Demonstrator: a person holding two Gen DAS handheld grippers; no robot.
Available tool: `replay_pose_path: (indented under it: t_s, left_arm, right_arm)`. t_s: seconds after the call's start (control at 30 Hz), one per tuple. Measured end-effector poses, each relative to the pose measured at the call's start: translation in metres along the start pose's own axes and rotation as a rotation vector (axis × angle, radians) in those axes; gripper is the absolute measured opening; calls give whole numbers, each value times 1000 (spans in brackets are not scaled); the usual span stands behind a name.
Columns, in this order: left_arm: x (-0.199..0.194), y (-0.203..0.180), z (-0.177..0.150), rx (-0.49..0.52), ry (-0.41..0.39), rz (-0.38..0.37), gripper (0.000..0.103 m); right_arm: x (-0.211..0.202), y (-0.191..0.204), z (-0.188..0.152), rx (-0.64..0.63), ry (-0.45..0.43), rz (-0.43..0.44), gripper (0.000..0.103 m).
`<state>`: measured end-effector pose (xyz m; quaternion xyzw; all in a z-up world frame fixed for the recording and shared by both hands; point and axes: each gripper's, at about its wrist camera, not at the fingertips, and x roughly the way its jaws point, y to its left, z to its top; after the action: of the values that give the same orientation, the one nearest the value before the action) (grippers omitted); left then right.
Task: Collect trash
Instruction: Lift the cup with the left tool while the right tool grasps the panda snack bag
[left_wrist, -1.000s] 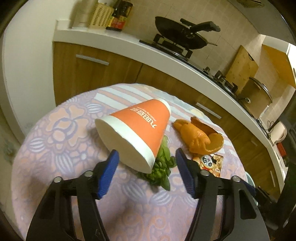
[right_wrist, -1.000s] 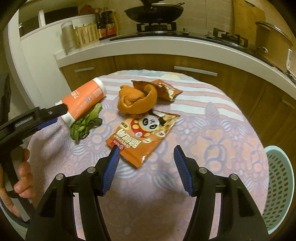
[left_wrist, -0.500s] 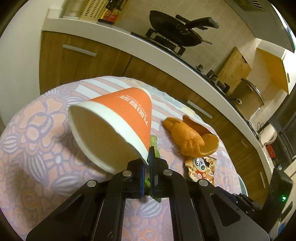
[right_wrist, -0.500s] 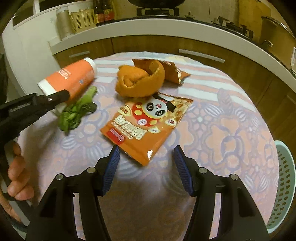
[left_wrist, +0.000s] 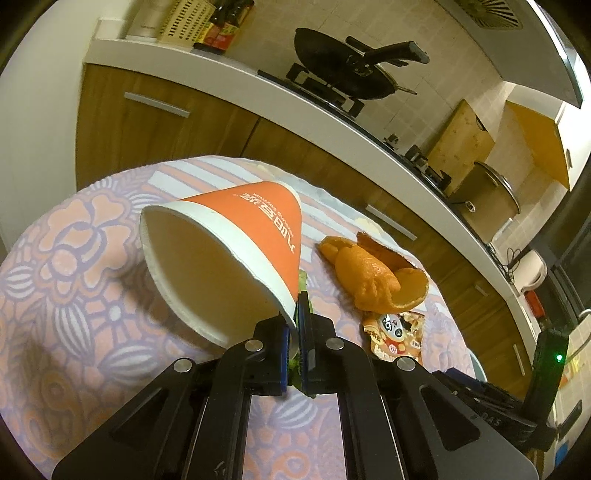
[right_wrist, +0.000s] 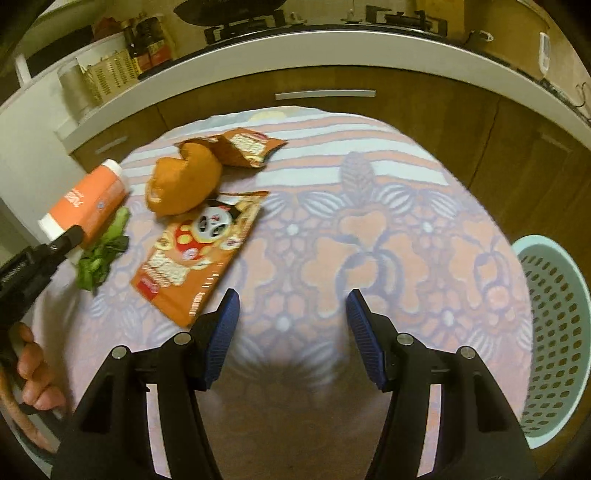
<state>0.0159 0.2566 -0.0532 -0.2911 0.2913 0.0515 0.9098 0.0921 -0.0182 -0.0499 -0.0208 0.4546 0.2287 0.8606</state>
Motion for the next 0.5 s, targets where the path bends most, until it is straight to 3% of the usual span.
replay_pose_path:
  t_s: [0.13,0.23,0.27,0.4,0.5]
  left_arm:
    - [-5,1,-1,1,-11,5,2]
    - [-8,1,-1,3,-25,7,2]
    - [-8,0,0,5,-27,7,2]
    - [-10,-4,-1,27,-33,13,2]
    - [-11,-6,-2,37,-33,16,2]
  right_arm:
    - [0,14,1,14,-6,64,57]
    - [1,34,4,-5,-13,82,73]
    - [4,41,6,-12,-3,77,80]
    - [25,64,17,2,45,64,83]
    - [33,75,23,-23,31,9,84]
